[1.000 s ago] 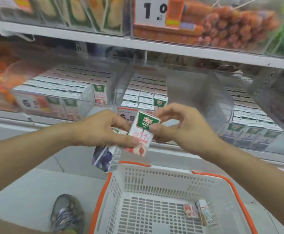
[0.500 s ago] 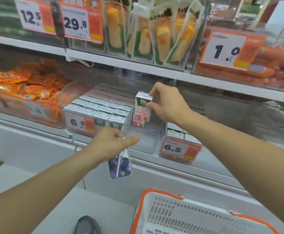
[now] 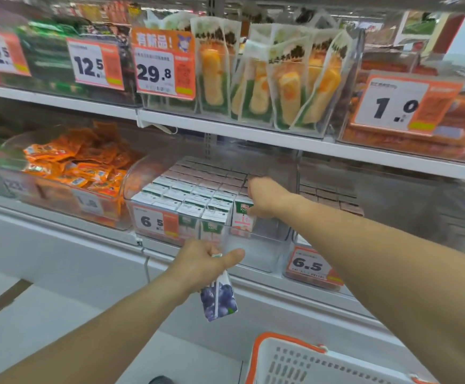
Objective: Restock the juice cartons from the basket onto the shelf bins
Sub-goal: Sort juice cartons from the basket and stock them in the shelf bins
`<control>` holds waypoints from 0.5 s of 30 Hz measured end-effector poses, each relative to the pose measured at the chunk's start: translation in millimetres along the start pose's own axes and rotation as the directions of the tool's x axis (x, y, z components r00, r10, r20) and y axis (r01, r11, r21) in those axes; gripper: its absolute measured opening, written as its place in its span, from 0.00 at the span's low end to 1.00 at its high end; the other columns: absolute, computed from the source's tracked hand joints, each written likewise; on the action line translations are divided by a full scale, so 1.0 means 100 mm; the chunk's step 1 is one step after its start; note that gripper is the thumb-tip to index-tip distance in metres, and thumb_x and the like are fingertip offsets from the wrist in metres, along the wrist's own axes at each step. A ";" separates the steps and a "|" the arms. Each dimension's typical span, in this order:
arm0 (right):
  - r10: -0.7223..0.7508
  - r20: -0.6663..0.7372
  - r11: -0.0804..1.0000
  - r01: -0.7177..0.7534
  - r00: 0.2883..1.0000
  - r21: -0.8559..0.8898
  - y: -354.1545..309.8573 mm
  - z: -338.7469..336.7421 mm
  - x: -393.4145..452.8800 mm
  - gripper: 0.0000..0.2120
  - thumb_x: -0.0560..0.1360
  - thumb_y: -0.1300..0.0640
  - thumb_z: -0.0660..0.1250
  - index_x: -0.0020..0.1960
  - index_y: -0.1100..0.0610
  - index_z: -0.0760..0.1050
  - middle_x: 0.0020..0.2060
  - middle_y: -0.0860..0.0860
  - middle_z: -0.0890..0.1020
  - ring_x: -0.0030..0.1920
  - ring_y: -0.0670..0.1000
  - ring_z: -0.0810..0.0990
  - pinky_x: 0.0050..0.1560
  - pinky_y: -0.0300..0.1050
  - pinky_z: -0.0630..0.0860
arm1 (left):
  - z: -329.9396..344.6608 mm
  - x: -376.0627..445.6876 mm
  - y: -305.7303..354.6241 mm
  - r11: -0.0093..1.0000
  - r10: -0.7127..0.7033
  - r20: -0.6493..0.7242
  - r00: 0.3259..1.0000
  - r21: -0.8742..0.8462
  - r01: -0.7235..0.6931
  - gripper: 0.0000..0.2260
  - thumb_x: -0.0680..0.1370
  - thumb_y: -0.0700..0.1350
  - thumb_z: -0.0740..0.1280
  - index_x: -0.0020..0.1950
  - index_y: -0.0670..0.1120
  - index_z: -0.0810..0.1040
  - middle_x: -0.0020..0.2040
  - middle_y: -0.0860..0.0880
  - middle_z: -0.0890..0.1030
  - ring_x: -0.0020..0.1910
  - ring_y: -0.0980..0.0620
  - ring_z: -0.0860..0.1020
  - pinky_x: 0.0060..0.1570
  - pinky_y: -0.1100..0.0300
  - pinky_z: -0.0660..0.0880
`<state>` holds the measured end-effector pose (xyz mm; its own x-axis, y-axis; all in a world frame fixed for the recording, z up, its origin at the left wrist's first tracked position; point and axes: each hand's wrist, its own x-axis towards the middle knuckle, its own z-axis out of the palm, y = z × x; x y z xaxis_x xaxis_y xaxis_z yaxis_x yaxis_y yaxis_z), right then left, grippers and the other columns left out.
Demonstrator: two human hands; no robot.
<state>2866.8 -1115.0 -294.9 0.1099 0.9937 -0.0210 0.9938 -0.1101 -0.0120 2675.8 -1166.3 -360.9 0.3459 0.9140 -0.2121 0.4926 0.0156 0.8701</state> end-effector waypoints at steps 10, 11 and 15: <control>-0.107 -0.270 0.911 0.203 0.957 0.359 0.16 -0.36 -0.88 0.11 0.76 0.67 0.64 0.51 0.53 0.79 0.43 0.50 0.82 0.43 0.48 0.82 0.48 0.44 0.78 | 0.00 -0.26 0.33 0.923 -0.082 0.339 0.937 -0.330 0.200 0.08 0.76 0.47 0.71 0.48 0.43 0.78 0.33 0.45 0.79 0.34 0.46 0.79 0.37 0.56 0.77; -0.096 -0.223 0.862 0.193 0.970 0.468 0.23 -0.37 -1.09 0.11 0.76 0.67 0.64 0.49 0.53 0.79 0.40 0.50 0.84 0.39 0.46 0.83 0.45 0.42 0.79 | 0.02 -0.27 0.35 0.930 -0.034 0.383 0.923 -0.326 0.169 0.04 0.77 0.43 0.70 0.45 0.44 0.78 0.35 0.44 0.79 0.36 0.46 0.78 0.39 0.54 0.77; -0.151 0.040 0.642 0.068 0.988 0.764 0.61 -0.28 -1.72 0.11 0.75 0.67 0.70 0.53 0.55 0.78 0.46 0.54 0.84 0.45 0.61 0.85 0.50 0.59 0.82 | 0.13 -0.38 0.49 0.926 0.128 0.474 0.871 -0.372 0.066 0.17 0.70 0.43 0.75 0.54 0.41 0.75 0.43 0.41 0.83 0.41 0.47 0.81 0.39 0.57 0.79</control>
<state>2908.6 -1292.4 -264.3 -0.0425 0.9974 -0.0585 0.6346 -0.0183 -0.7726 2696.6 -1205.5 -315.9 0.7426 0.6064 -0.2843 0.1819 0.2259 0.9570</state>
